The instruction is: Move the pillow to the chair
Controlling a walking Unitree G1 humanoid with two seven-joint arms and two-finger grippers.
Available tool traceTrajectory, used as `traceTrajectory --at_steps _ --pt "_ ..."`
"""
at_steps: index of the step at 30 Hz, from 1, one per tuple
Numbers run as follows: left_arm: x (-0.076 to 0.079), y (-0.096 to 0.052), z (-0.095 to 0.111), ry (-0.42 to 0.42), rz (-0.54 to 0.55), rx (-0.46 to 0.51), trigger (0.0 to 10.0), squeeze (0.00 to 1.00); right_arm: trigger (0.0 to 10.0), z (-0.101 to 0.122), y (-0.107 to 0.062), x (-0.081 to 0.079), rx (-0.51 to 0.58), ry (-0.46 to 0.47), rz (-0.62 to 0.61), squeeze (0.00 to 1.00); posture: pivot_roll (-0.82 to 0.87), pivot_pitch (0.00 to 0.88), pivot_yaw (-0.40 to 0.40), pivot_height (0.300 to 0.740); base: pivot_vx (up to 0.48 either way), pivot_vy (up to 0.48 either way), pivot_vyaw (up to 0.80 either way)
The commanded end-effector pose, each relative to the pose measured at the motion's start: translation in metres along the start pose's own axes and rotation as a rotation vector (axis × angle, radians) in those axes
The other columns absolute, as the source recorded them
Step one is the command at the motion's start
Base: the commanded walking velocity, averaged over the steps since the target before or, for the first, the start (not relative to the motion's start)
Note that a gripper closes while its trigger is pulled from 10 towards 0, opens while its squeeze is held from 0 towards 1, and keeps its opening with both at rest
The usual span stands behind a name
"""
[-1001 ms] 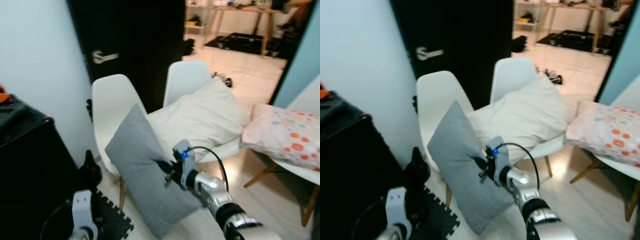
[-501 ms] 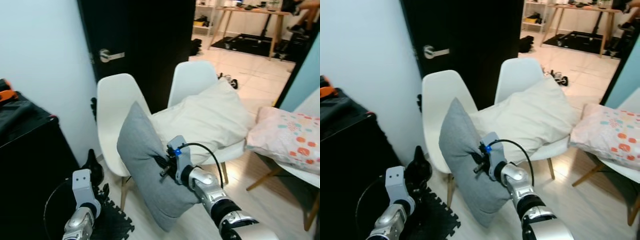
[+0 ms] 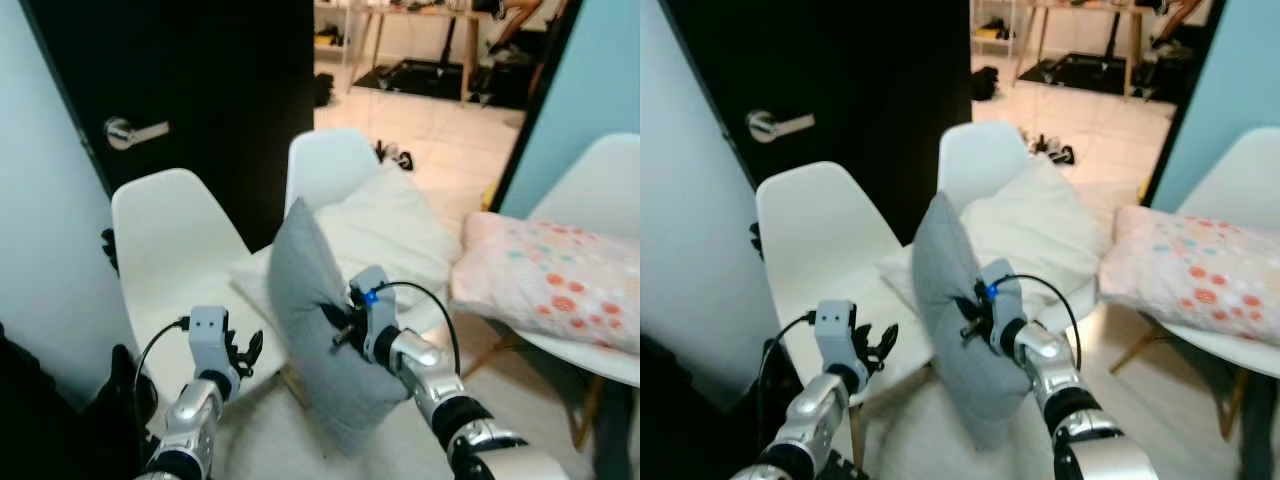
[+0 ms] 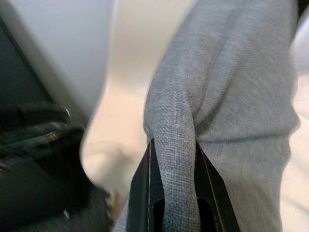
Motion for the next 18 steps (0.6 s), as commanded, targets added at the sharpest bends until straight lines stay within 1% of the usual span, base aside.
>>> traceTrajectory --at_steps 1,6,8,10,12,13,15,16,18 --pt "0.008 0.004 0.007 -0.007 -0.017 0.026 10.0 0.00 10.0 0.018 -0.001 -0.001 0.077 -0.021 0.032 0.00 0.14 0.000 0.030 0.740 0.000 0.000 0.79" --pt "0.009 0.006 0.014 0.004 -0.010 0.045 10.0 0.00 10.0 0.023 0.000 -0.007 0.103 -0.007 0.074 0.00 0.14 0.000 0.028 0.740 0.000 0.000 0.79" --pt "0.011 0.009 0.022 -0.005 -0.011 0.072 10.0 0.00 10.0 0.029 0.000 -0.011 0.132 0.008 0.105 0.00 0.14 0.000 0.026 0.740 0.000 0.000 0.79" --pt "0.011 0.009 0.022 -0.005 -0.011 0.072 10.0 0.00 10.0 0.029 0.000 -0.011 0.132 0.008 0.105 0.00 0.14 0.000 0.026 0.740 0.000 0.000 0.79" --pt "0.016 0.011 0.030 -0.011 -0.021 0.101 10.0 0.00 10.0 0.036 0.001 -0.015 0.153 0.020 0.141 0.00 0.14 0.000 0.025 0.740 0.000 0.000 0.79" --pt "0.016 0.011 0.030 -0.011 -0.021 0.101 10.0 0.00 10.0 0.036 0.001 -0.015 0.153 0.020 0.141 0.00 0.14 0.000 0.025 0.740 0.000 0.000 0.79" --pt "0.021 0.013 0.037 -0.019 -0.031 0.128 10.0 0.00 10.0 0.039 0.003 -0.023 0.155 0.014 0.186 0.00 0.14 0.000 0.023 0.740 0.000 0.000 0.79" --pt "0.021 0.013 0.037 -0.019 -0.031 0.128 10.0 0.00 10.0 0.039 0.003 -0.023 0.155 0.014 0.186 0.00 0.14 0.000 0.023 0.740 0.000 0.000 0.79" --pt "0.023 0.013 0.043 -0.040 -0.035 0.153 10.0 0.00 10.0 0.039 0.004 -0.029 0.151 0.007 0.216 0.00 0.14 0.000 0.022 0.740 0.000 -0.131 0.79"
Point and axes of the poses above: a point about 5 cm out from each wrist's last joint towards the gripper, its own y axis pointing out of the wrist towards the gripper, its own z axis along the axis of the wrist's last joint, x = y × z, the point moved 5 cm from there along y, pointing out of the wrist towards the gripper, and after that the axes turned 13 degrees about y, right-handed, at the moved point
